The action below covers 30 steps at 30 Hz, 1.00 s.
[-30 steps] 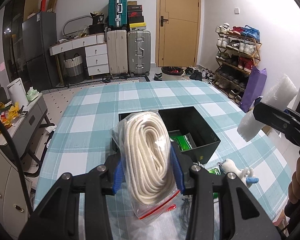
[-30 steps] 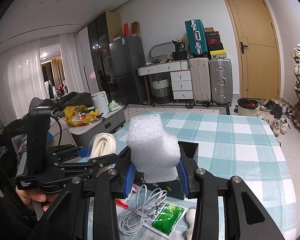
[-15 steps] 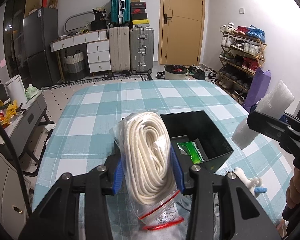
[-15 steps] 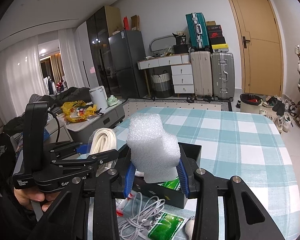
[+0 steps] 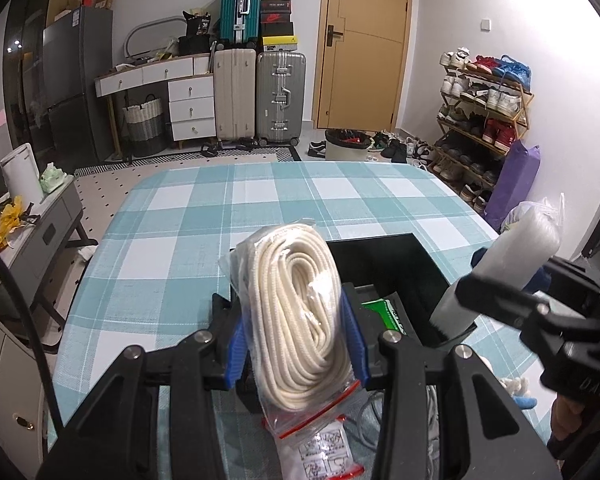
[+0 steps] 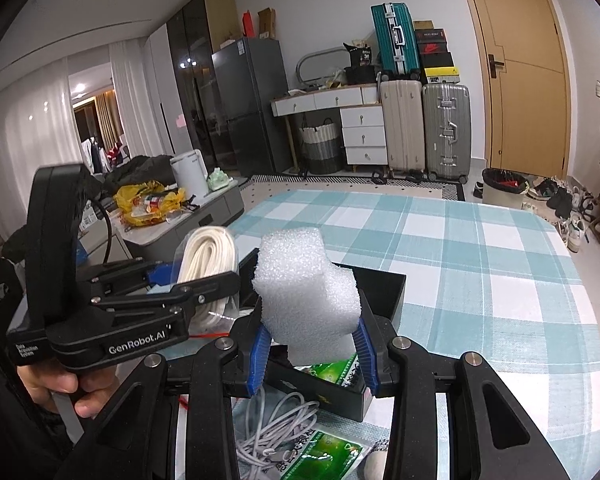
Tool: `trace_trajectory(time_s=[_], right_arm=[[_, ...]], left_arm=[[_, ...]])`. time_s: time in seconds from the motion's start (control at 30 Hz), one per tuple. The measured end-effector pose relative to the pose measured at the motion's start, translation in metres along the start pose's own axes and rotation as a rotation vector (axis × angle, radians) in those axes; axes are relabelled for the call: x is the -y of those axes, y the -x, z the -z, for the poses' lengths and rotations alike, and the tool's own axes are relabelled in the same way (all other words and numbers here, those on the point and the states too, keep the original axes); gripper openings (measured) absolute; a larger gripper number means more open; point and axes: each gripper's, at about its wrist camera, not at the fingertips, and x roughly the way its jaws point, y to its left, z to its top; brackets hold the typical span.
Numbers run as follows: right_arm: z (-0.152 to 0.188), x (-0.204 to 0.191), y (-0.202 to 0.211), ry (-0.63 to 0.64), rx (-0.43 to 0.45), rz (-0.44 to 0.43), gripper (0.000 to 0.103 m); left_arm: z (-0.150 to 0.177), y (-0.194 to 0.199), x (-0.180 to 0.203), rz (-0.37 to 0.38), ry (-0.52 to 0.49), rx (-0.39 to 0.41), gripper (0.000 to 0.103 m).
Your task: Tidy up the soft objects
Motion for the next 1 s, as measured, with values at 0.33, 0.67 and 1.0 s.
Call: trace_trajectory(time_s=[0.33,0.67,1.0], right_arm=[[0.003,0.000,-0.032,0.016,-0.084,0.007,0.038],[0.008,0.003,-0.061,0.038,-0.163,0.019,0.038],[0.004,0.001,-0.065,0.076,-0.146,0.086,0.057]], left_arm=[[0.002,-0.024,-0.001,0.002,-0.006,-0.039,0.041],[0.009,-0.041,0.004,0.000,-0.041,-0.076,0.040],[0.009,-0.031,0.000,0.012,-0.028,-0.070,0.045]])
